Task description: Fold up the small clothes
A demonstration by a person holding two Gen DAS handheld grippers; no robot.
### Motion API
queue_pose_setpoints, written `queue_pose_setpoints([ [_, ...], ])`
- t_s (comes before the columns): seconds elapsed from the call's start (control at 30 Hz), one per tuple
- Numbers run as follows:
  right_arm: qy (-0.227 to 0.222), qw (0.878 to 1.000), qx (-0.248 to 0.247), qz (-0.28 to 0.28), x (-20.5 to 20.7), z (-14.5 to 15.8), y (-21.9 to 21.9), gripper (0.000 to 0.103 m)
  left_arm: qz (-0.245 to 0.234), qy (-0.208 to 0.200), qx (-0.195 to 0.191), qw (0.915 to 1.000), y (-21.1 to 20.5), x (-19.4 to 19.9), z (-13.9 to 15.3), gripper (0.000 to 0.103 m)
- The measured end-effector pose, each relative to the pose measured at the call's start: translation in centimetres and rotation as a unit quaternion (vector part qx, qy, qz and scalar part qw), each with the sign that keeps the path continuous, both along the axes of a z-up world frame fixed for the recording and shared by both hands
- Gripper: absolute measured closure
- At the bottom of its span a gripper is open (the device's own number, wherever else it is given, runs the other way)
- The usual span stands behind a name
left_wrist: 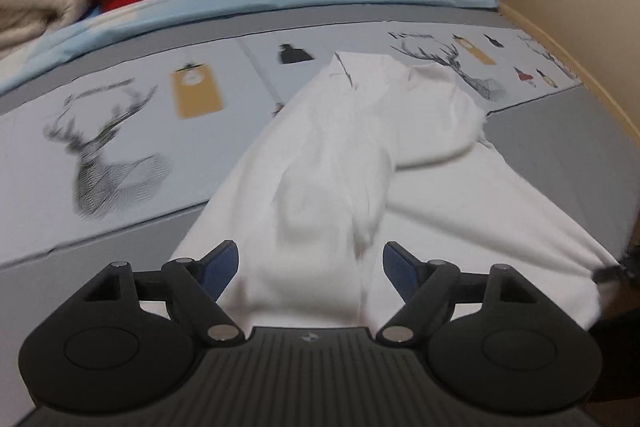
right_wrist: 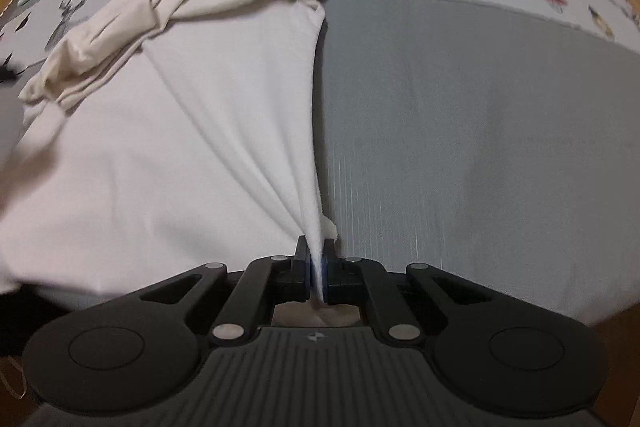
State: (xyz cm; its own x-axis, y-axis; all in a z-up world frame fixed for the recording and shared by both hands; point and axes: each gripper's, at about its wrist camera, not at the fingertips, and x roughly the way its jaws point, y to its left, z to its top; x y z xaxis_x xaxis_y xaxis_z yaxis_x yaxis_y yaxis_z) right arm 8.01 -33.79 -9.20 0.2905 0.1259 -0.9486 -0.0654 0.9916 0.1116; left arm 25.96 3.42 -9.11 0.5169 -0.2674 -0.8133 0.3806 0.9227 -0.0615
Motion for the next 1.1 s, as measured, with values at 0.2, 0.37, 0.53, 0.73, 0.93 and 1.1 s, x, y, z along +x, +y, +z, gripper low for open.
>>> queue_pose_setpoints([
  [0.2, 0.004, 1.000, 0.007, -0.001, -0.1, 0.0, -1.6, 0.090, -0.088, 0.046, 0.108, 0.9892, -3.3, 3.1, -4.0, 0.097],
  [0.37, -0.117, 0.991, 0.020, -0.063, 2.1, 3.7, -3.2, 0.068, 0.026, -0.025, 0.056, 0.9978, 3.8, 9.1, 0.7, 0.094],
  [0.53, -0.158, 0.979, 0.094, -0.088, 7.2, 4.8, -1.6, 0.068, 0.260, -0.099, 0.066, 0.9584, 11.2, 12.1, 3.8, 0.085],
  [0.73, -0.105, 0.980, 0.164, -0.046, 14.8, 1.5, 5.5, 0.062, 0.174, -0.022, -0.025, 0.9841, 8.1, 12.1, 1.2, 0.082],
  [0.93, -0.037, 0.978, 0.197, -0.056, 18.9, -3.3, 10.5, 0.059, 0.107, 0.008, 0.007, 0.9942, 3.7, 11.7, -1.8, 0.075],
  [1.1, -0.047, 0.976, 0.208, -0.042, 20.2, -4.3, 11.6, 0.102, 0.120, 0.004, 0.001, 0.9927, 3.9, 12.2, -1.9, 0.073],
])
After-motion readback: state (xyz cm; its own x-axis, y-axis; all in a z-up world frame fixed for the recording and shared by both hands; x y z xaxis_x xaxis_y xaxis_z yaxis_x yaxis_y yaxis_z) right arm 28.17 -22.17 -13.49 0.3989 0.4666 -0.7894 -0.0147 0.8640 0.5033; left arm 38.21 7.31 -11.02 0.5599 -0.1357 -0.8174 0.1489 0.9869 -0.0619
